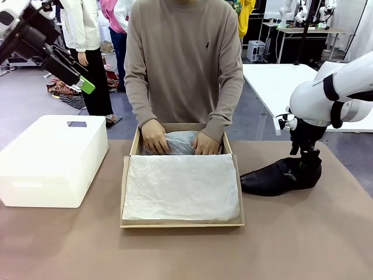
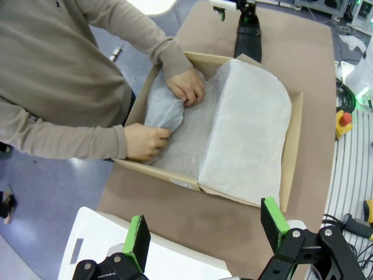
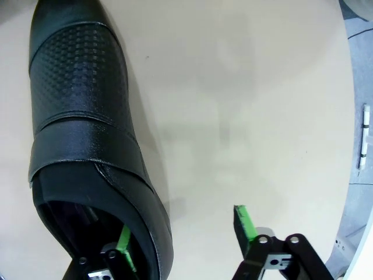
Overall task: Pack the shoes into the box.
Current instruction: Place the other shoe of the Shoes into the Shoes Box.
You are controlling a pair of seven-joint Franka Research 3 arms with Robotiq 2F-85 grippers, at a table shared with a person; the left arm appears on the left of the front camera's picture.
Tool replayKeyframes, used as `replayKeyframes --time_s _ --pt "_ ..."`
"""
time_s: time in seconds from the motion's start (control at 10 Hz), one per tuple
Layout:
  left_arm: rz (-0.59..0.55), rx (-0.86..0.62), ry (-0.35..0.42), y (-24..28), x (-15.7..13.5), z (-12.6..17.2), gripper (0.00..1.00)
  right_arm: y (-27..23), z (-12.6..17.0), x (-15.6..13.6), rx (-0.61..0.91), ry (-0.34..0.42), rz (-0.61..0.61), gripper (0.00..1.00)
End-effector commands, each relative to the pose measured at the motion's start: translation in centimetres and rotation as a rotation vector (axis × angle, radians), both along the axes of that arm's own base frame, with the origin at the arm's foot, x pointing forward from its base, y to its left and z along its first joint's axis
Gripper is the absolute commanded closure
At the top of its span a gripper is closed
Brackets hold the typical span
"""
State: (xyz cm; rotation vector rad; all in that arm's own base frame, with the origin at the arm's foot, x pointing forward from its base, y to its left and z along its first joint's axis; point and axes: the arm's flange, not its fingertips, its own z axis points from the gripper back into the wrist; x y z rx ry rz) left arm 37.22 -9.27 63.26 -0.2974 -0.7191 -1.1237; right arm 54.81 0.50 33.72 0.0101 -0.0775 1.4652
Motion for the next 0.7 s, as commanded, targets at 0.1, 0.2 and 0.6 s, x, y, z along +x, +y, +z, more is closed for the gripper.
replayKeyframes --time_s 0.1,0.2,0.6 --pt "-0.004 -0.015 0.003 0.05 -0.06 0.12 0.0 -0.53 0.09 0.32 0.045 0.006 0.035 0.7" --pt "-0.004 -0.015 0.003 0.05 -0.06 0.12 0.0 -0.5 0.13 0.19 0.048 0.008 0.038 0.87" --pt "-0.004 -0.015 0.003 0.05 -0.06 0.12 0.0 -0.45 0.72 -0.24 0.041 0.011 0.05 1.0"
